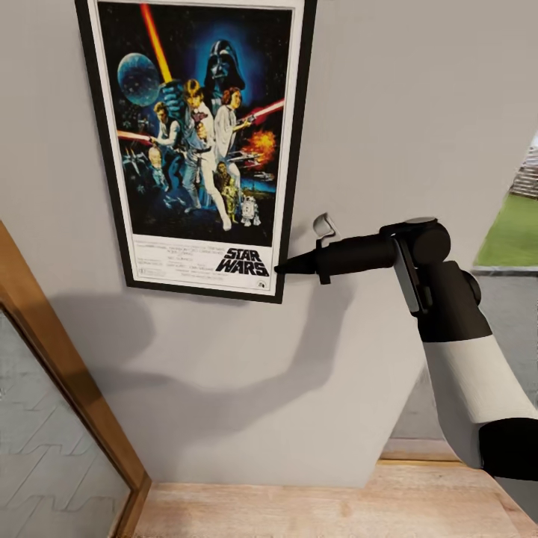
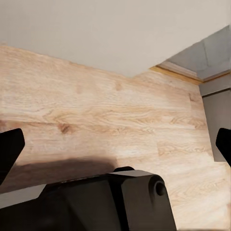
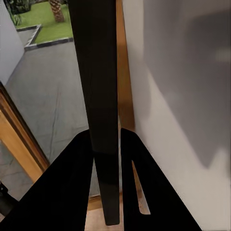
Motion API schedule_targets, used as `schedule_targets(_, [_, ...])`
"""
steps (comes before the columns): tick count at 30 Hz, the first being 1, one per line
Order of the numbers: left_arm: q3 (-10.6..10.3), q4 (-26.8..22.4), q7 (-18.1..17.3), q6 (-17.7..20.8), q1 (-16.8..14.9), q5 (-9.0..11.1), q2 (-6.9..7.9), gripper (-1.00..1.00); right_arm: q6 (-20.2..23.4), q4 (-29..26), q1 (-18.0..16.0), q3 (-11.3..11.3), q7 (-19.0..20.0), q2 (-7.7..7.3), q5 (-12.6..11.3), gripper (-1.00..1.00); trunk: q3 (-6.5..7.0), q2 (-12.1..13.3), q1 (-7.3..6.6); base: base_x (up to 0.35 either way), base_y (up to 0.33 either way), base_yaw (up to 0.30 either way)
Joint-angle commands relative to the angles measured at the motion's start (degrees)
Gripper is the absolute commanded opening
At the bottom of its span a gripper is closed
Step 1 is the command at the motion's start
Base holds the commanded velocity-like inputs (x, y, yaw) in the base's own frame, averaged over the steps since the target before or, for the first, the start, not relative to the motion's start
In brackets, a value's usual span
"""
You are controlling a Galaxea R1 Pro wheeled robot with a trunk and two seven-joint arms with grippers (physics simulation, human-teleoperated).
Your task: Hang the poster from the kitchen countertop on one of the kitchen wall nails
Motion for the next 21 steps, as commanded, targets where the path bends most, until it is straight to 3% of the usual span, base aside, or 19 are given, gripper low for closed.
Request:
schedule_targets(1, [-0.47,0.00,-0.11,-0.24,-0.03,0.46,0.01,1.00,0.61,-0.02,-0.08,0.05,0.21,-0.04,0.08,-1.00,-0.13,-0.12,0.02,-0.123,0.000,0.000])
schedule_targets(21, [-0.45,0.00,-0.10,-0.24,0.02,0.46,0.01,1.00,0.61,-0.02,-0.08,-0.05,0.21,-0.04,0.13,-1.00,-0.13,-0.12,0.02,-0.021,0.000,0.000])
